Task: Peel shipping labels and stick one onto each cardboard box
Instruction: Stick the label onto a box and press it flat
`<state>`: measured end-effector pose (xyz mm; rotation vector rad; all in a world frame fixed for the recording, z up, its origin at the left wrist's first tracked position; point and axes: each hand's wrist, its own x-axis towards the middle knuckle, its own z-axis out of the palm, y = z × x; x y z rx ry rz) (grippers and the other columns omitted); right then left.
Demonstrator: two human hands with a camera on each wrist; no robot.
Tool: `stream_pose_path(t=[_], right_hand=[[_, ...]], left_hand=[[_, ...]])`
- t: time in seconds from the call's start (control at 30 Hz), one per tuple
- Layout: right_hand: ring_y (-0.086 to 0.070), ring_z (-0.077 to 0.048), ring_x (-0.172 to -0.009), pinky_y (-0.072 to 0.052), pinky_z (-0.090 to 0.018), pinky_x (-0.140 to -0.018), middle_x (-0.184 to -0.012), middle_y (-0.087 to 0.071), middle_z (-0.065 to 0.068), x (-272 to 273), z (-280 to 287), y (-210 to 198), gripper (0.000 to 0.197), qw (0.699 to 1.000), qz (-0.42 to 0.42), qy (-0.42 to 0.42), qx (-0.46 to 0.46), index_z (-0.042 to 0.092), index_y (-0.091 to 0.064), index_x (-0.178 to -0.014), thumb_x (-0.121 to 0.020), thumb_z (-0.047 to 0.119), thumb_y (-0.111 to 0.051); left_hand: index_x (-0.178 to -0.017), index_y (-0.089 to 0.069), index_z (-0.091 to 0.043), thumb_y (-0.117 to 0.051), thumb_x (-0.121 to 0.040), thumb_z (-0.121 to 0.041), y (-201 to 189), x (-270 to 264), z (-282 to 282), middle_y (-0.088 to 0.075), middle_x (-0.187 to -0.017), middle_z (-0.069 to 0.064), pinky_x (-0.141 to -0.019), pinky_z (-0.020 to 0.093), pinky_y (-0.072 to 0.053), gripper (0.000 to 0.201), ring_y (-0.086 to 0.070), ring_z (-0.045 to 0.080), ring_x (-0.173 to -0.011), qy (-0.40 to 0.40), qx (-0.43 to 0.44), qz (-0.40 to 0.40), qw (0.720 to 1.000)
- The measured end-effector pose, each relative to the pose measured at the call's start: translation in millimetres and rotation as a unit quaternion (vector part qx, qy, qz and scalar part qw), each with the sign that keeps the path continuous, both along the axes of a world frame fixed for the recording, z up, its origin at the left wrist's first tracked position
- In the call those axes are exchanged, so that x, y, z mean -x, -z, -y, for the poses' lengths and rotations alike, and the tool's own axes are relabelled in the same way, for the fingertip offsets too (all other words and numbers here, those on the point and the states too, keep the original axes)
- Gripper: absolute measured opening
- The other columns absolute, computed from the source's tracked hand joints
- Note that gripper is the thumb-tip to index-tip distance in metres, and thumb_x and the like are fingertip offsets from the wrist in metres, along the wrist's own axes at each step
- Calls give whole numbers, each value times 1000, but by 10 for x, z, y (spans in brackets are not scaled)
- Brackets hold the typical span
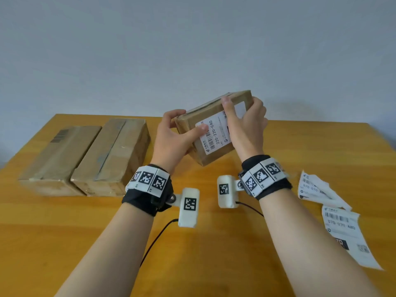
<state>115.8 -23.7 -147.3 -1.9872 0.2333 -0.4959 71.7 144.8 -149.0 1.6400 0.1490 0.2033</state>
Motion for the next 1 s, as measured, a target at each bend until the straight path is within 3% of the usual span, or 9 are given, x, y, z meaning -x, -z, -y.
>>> stream_pose_path(t=[0.13, 0.3, 0.5, 0.57, 0.67, 0.77, 0.93, 1.0], right_hand=[[-34, -16, -122, -49, -51, -98, -137, -42, 6, -160, 35, 108, 89, 999, -23, 3, 22, 25, -37, -143, -82, 88, -46], [-30, -14, -122, -49, -52, -100, -139, -39, 4, -236, 71, 200, 94, 999, -31, 5, 43, 22, -33, -149, -83, 88, -45], [-37, -27, -132, -54, -55, -95, -144, -41, -6, -263, 145, 314, 105, 996, -10, 31, 83, 13, -32, -151, -78, 87, -42], [-40, -27, -131, -56, -53, -93, -141, -44, -6, -297, 183, 377, 102, 996, 11, 34, 78, 12, -35, -148, -79, 86, -42], [-54, -28, -122, -60, -48, -85, -131, -51, -5, -336, 208, 482, 101, 998, 39, 39, 37, 12, -43, -137, -76, 93, -42], [-64, -27, -109, -62, -46, -76, -119, -59, -3, -342, 250, 499, 97, 996, 64, 42, 42, 15, -47, -127, -77, 96, -32], [-69, -25, -101, -62, -44, -71, -112, -68, 2, -360, 359, 486, 75, 993, 64, 53, 79, 27, -45, -119, -85, 91, -28], [-69, -22, -96, -59, -34, -67, -110, -68, 1, -360, 409, 479, 68, 992, 70, 55, 84, 23, -48, -120, -92, 83, -34]], left_hand=[[-129, -55, -30, -92, -79, -38, 19, -145, 31, -66, -116, -3, -71, 50, -68, 62, -77, 14, -95, 7, -26, -35, 999], [-127, -54, -29, -92, -78, -40, 35, -276, 42, -69, -115, -2, -70, 48, -68, 63, -77, 12, -96, 25, -41, -64, 997], [-126, -54, -27, -92, -78, -38, 120, -328, 141, -66, -118, -2, -66, 44, -68, 63, -79, 13, -91, 34, -43, -58, 997], [-123, -55, -28, -94, -75, -38, 155, -363, 147, -64, -121, 0, -66, 46, -68, 63, -79, 14, -91, 34, -33, -61, 997], [-122, -55, -30, -95, -72, -40, 133, -377, 129, -60, -127, 1, -62, 40, -67, 65, -78, 15, -93, 41, -56, -56, 996], [-122, -55, -32, -96, -72, -41, 108, -363, 104, -60, -128, 1, -63, 40, -67, 65, -78, 14, -92, 38, -57, -52, 996], [-126, -56, -31, -94, -75, -39, 32, -321, 99, -65, -115, -4, -68, 50, -68, 64, -78, 8, -84, 38, -52, -61, 996], [-128, -56, -31, -92, -77, -39, -9, -311, 88, -66, -110, -8, -68, 48, -68, 63, -77, 4, -82, 37, -54, -60, 996]])
